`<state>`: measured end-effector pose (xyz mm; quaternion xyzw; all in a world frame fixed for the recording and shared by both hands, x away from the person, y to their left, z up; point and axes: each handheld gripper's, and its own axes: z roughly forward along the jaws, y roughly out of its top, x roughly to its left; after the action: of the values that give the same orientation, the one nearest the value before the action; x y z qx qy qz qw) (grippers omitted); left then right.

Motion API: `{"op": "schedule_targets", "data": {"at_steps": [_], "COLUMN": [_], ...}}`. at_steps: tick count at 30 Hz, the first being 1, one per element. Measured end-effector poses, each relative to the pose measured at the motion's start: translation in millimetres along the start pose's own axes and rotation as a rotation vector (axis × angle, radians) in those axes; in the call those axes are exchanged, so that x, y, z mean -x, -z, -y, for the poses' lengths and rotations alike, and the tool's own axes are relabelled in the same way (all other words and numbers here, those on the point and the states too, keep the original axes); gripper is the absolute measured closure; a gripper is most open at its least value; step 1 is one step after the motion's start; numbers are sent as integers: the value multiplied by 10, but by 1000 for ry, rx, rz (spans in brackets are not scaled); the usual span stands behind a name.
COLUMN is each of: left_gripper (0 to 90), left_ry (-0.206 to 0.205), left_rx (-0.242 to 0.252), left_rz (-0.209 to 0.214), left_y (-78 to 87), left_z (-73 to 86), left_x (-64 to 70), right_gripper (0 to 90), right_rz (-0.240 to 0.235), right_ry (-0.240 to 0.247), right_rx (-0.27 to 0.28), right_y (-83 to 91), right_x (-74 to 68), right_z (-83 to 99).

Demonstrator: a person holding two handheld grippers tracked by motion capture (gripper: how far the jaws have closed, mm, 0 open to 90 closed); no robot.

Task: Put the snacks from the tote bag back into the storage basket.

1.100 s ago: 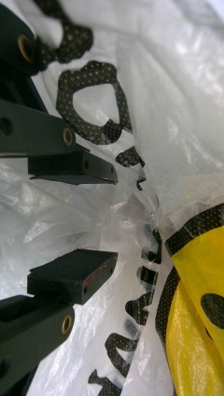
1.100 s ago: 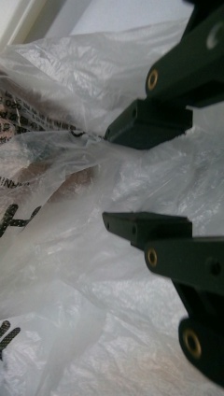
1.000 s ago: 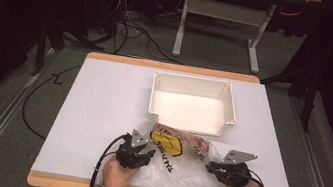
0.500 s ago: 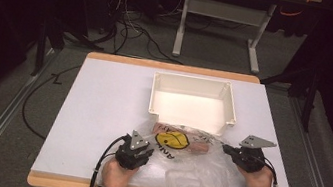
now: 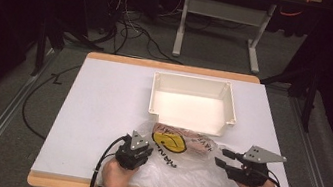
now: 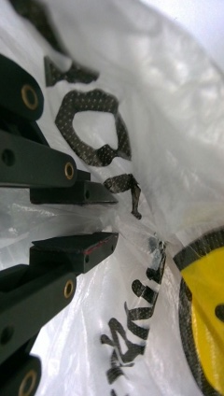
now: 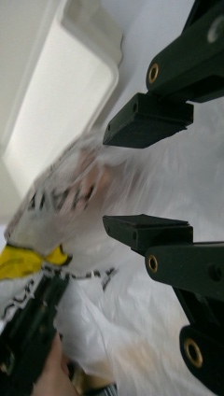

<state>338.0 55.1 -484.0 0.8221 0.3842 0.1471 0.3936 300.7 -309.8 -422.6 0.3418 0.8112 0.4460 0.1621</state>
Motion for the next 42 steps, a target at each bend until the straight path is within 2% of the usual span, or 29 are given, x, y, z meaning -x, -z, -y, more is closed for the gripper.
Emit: {"op": "schedule_targets", "data": {"at_steps": [2,5,8,9,10,12,13,14,15,16,17,18,19,24,25,27,28,32,35,36,39,42], "left_gripper": [785,828,863,863,881,889,893,894,894,896,896,896,896,894,893,891,891,891,892,892,892,893], "left_ry": [-1,-9,-13,-13,-14,-16,-16,-16,-15,-11,-15,-15,-24,-39,-44,-52,-55,-79,-78,-74,-43,-16], "left_rx": [-1,-9,-14,-18,-18,-18,4,4,22,48,56,56,73,107,122,121,124,136,139,143,162,157], "left_rz": [0,-1,-1,2,3,4,6,6,8,23,24,24,30,43,44,45,46,50,52,52,44,29], "left_y": [1,0,-3,-5,-5,-4,31,31,67,142,178,178,252,387,437,460,477,533,537,533,494,412], "left_z": [-1,-12,-21,-29,-33,-35,-42,-42,-53,-91,-112,-112,-156,-248,-291,-311,-330,-409,-441,-456,-511,-543], "left_x": [1,7,12,11,9,11,24,24,30,33,38,38,51,82,102,109,120,170,167,158,85,3], "right_gripper": [513,489,478,477,482,496,579,579,636,782,842,842,900,900,900,900,900,900,900,900,900,900], "right_rz": [-22,-26,-45,-46,-55,-54,-54,-54,-59,-60,-67,-67,-68,-26,-3,18,18,66,81,104,125,135], "right_ry": [9,12,8,9,7,5,10,10,15,29,32,32,49,67,69,58,58,65,67,70,36,10], "right_rx": [-10,-16,-35,-52,-105,-119,-153,-153,-163,-177,-178,-178,-154,-107,-78,-61,-61,-39,-38,-47,-46,-49], "right_y": [-9,-15,-46,-66,-170,-199,-282,-282,-305,-339,-344,-344,-319,-240,-187,-151,-151,-122,-140,-162,-239,-273], "right_x": [-129,-212,-246,-258,-241,-227,-179,-179,-164,-149,-145,-145,-134,-90,-45,-7,-7,81,115,152,270,327], "right_z": [38,89,127,144,211,230,284,284,298,321,319,319,282,160,84,35,35,-54,-70,-74,-40,2]}}
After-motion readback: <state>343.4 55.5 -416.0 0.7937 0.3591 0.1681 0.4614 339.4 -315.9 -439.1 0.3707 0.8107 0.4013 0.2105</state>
